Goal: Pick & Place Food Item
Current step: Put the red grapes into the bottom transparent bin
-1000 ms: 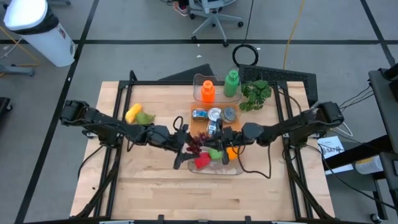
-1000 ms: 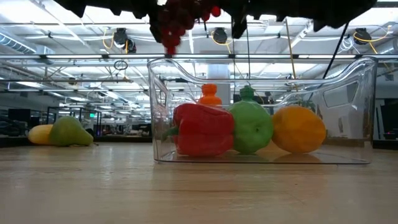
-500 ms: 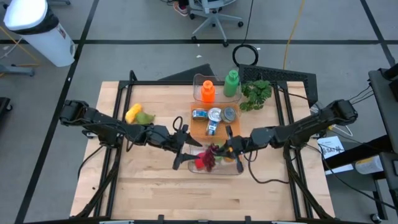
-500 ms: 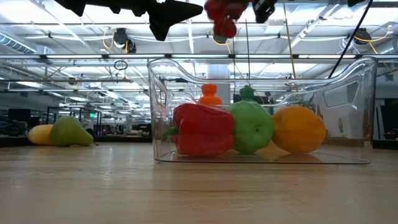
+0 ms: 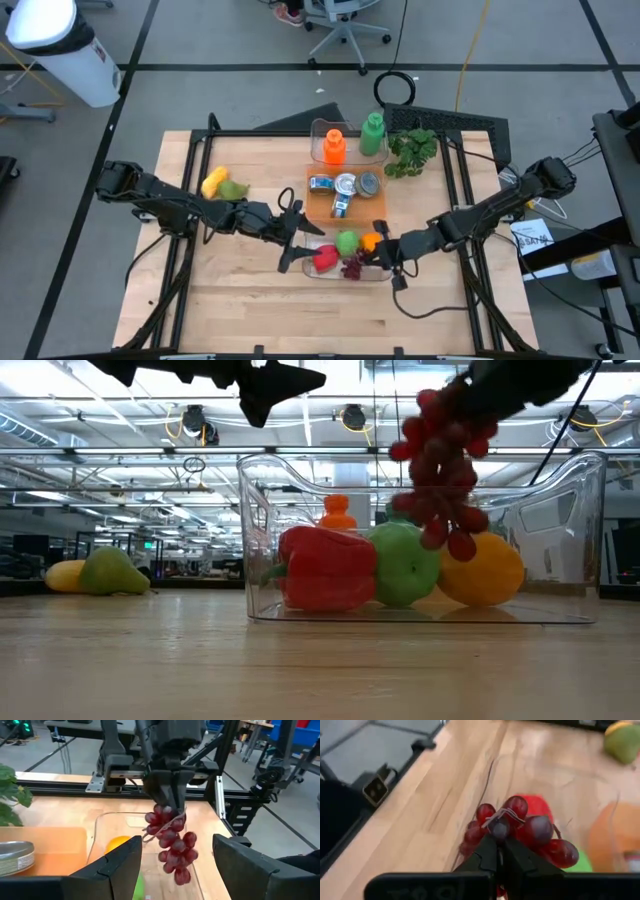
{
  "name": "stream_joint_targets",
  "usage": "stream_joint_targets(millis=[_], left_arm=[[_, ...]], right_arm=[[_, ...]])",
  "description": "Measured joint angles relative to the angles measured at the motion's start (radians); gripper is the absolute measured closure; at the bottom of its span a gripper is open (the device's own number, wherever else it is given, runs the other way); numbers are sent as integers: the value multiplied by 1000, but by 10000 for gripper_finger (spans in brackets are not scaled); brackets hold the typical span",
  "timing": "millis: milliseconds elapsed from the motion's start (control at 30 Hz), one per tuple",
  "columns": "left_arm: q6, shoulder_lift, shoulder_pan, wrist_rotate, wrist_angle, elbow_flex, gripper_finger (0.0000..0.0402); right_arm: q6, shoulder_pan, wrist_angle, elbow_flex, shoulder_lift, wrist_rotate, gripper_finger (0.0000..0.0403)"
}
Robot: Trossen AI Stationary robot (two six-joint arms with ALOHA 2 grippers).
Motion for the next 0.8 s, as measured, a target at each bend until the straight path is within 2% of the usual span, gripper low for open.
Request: stream_joint_targets(millis=[333, 500, 633, 800], left_arm=[[-2, 0, 0, -22, -1, 0, 146], [-2, 0, 0, -21, -1, 0, 146], [-2, 1, 0, -21, -1, 0, 146], [-3, 1, 0, -21, -1, 0, 146]], right_arm=[[100, 29, -222, 0, -6, -3, 401], [145, 29, -235, 0, -6, -6, 391], [153, 29, -228, 0, -5, -5, 357], [153, 29, -201, 0, -6, -4, 280]])
